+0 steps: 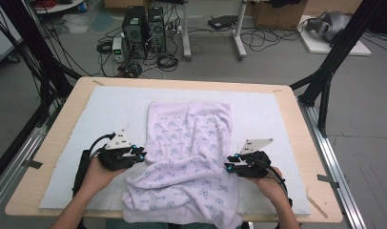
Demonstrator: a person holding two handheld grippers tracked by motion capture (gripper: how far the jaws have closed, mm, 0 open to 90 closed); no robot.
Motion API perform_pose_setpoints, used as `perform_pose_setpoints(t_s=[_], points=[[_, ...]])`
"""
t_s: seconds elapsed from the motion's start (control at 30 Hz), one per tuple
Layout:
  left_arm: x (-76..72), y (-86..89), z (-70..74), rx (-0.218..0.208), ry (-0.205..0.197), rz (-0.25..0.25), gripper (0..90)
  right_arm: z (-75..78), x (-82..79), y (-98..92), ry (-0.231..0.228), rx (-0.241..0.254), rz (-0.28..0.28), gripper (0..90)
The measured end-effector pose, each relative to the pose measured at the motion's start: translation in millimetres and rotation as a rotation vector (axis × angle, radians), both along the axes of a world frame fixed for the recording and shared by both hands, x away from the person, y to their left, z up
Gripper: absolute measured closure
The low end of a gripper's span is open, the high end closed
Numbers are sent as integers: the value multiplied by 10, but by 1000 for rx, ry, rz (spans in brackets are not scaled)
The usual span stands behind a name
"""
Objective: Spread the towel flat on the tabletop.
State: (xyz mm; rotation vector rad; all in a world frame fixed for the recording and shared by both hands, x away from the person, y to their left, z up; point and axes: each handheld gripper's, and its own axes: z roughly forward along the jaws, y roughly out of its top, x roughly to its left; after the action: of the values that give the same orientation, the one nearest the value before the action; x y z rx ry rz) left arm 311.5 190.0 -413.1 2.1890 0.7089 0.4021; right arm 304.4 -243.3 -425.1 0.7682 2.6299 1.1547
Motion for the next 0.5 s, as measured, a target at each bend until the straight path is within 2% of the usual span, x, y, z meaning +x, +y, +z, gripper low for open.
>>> perform_pose_setpoints(t_s=[0.07,0.13,0.2,0.23,0.27,0.3,0.37,0.43,0.5], points=[[86,-47,-95,27,38,-2,715,-17,18,22,-2,-3,6,643],[141,-115,-172,42,84,-2,680,-38,34,45,17,5,0,612],[156,-187,-221,64,83,6,617,-76,50,75,37,-9,10,608],[158,-198,-222,56,83,8,620,-103,53,95,46,-16,16,609],[168,-200,-221,52,96,-1,639,-117,54,108,52,-26,19,619],[167,-204,-226,32,109,-18,714,-131,52,122,57,-37,25,641],[148,-210,-206,60,91,-19,845,-136,45,130,54,-31,26,696],[145,-177,-171,66,78,-14,865,-131,38,130,51,-36,36,764],[148,-109,-124,33,76,2,868,-111,16,131,36,-50,42,806]])
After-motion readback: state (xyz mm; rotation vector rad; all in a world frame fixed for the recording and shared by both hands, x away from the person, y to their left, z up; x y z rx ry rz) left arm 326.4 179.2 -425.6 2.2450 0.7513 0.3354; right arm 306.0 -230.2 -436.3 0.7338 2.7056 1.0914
